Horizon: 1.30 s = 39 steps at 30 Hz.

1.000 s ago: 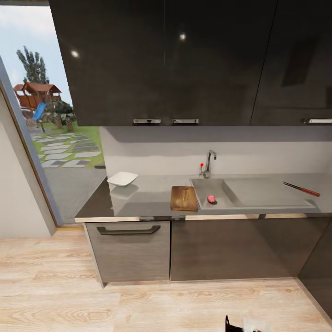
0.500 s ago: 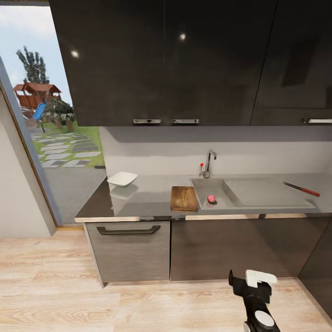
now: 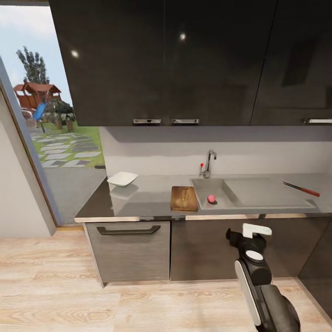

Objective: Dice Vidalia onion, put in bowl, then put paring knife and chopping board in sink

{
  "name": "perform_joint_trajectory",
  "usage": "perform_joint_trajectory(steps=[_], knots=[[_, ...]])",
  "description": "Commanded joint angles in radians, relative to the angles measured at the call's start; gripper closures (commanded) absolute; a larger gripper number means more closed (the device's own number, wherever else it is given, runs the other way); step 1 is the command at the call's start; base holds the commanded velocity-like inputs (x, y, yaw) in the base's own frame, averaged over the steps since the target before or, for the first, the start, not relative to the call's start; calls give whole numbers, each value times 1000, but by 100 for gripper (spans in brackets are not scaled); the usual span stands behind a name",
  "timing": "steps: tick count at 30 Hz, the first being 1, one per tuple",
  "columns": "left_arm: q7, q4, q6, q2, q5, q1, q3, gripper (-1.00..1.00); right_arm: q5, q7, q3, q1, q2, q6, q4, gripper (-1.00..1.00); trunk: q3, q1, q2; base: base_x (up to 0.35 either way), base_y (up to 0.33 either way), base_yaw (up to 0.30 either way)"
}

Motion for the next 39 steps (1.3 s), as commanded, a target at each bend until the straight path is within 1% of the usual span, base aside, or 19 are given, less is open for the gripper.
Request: perform_joint_trajectory(steps=[1, 4, 5, 6, 7, 8, 10, 11, 12, 13, 17, 22, 28, 34, 39], knots=[[0, 3, -3, 0, 0, 0, 0, -100, -1, -8, 0, -16, 1, 15, -1, -100, 0, 0, -1, 0, 0, 0], [0, 20, -3, 0, -1, 0, 2, -100, -1, -31, 1, -94, 4, 43, 0, -100, 0, 0, -1, 0, 0, 0], [0, 23, -3, 0, -1, 0, 2, -100, -1, -36, 2, -109, 5, 50, 0, -100, 0, 0, -1, 0, 0, 0], [0, 27, -5, 0, -1, 0, 2, -100, -1, -42, 3, -140, 7, 68, 1, -100, 0, 0, -1, 0, 0, 0], [0, 28, -7, 0, -1, 0, 3, -100, -1, -44, 4, -156, 9, 80, 2, -100, 0, 0, -1, 0, 0, 0], [0, 31, -14, 0, -1, 0, 3, -100, -1, -48, 5, -188, 13, 107, 3, -100, 0, 0, -1, 0, 0, 0], [0, 32, -25, 0, -1, 0, 3, -100, -1, -49, 7, -219, 19, 136, 4, -100, 0, 0, -1, 0, 0, 0], [0, 34, -37, -1, 0, 0, 2, -100, -1, -50, 8, -246, 25, 163, 6, -100, 0, 0, -1, 0, 0, 0], [0, 35, -42, -1, 0, 0, 2, -100, -1, -51, 8, -259, 27, 175, 7, -100, 0, 0, -1, 0, 0, 0], [0, 35, -50, -1, 0, 0, 2, -100, -1, -51, 9, -285, 31, 192, 10, -100, 0, 0, -1, 0, 0, 0], [0, 37, -61, -2, 0, 0, 2, -100, -1, -52, 17, -343, 36, 218, 30, -100, 0, 0, -1, 51, -3, 0], [0, 37, -65, -1, 0, 0, 1, -100, -1, -52, 50, -380, 38, 225, 64, -100, 0, 0, -1, 159, -46, 0], [0, 50, -65, 0, 1, 0, 1, -100, 1, -47, 63, -392, 36, 224, 121, -100, 0, 0, -1, 258, -73, 0], [-1, 142, -66, 3, -1, 0, 2, -100, 0, -39, 66, -396, 30, 222, 141, -100, 0, 0, -1, 242, -41, 0], [-3, 207, -65, 11, 0, 0, -3, -100, -2, -20, 66, -407, 28, 222, 144, -100, 0, 0, -1, 71, -6, 0]])
